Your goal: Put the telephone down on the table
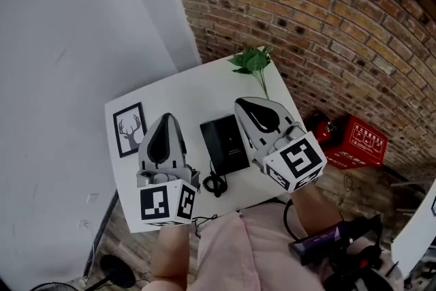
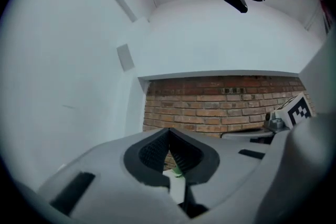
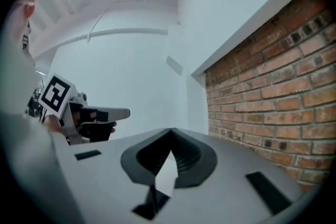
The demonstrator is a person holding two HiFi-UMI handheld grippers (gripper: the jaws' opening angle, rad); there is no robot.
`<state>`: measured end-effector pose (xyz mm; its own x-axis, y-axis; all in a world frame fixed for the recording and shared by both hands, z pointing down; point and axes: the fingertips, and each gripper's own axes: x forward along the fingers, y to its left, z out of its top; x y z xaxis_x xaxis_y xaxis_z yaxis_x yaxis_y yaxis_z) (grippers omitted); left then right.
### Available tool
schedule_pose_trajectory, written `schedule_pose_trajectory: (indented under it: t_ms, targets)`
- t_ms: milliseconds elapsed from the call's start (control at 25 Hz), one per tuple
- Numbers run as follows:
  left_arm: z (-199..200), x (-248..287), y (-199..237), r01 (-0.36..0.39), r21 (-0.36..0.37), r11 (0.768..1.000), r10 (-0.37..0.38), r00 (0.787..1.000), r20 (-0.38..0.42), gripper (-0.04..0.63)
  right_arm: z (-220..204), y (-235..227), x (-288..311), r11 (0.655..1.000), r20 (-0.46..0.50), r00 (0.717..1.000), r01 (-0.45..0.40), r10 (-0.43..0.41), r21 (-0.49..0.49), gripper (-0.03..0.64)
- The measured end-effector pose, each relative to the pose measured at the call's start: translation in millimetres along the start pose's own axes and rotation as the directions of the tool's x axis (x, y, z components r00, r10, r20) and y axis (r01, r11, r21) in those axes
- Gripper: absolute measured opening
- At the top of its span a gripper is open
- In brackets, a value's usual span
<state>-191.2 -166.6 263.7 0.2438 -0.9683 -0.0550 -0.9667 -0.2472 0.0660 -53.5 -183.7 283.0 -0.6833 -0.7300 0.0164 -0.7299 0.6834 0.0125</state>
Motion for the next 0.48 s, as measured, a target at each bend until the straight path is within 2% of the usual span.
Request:
schedule_pose_trajectory:
  t_ms: [160,480]
  targets:
    - [10.0,-4.4,-7.0,0.011,0.012,1.0,-0.011,1.0,0.025,0.006,15.0,2.9,-9.3,0.997,0.033,0.998,0.049,-0.047,-0.054,0.005]
    - [5.2,-1.9,-18.9,0.041,0.02,0.999,-0.042,0.999,0.015,0.006,22.1,1.7,-17.5,0.993,0.049,0.996,0.082,-0.078,-0.084,0.003]
